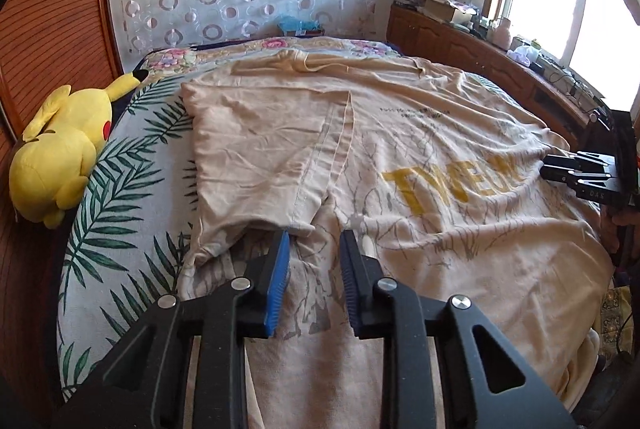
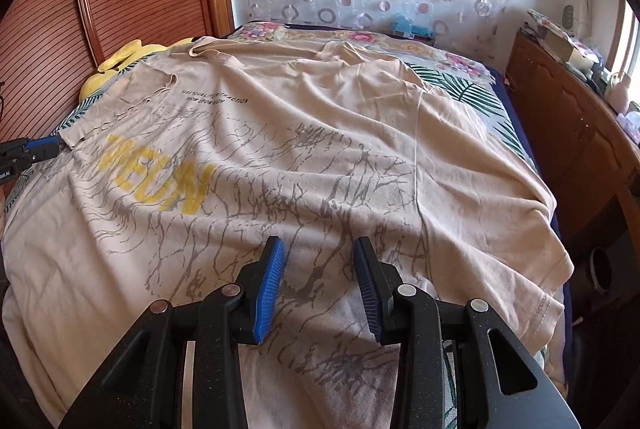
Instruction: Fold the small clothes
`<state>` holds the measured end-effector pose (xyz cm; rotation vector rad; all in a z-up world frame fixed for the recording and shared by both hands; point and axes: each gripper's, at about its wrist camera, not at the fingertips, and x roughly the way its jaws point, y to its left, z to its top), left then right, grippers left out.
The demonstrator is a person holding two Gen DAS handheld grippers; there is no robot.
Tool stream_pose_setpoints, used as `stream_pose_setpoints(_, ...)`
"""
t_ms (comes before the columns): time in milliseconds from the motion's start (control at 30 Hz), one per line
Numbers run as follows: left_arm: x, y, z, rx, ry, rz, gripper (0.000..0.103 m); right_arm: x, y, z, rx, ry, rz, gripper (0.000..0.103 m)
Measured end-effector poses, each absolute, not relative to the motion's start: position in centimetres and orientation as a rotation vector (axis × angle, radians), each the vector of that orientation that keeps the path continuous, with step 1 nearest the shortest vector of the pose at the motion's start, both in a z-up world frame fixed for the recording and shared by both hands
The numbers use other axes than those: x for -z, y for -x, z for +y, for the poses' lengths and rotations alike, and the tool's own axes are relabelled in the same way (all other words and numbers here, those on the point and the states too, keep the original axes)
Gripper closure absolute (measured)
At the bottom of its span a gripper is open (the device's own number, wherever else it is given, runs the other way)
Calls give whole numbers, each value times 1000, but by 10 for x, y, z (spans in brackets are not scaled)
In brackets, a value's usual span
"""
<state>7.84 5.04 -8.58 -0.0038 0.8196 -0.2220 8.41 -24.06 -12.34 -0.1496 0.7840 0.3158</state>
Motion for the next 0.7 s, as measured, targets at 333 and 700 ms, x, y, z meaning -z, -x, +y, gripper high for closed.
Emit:
stream_pose_setpoints(333, 96, -99, 48, 209, 26, 873, 79, 119, -77, -244, -323, 137, 786, 65)
stream_pose_setpoints(700, 92, -96, 55, 178, 31, 851, 99, 116, -87, -248, -327, 140, 790, 65)
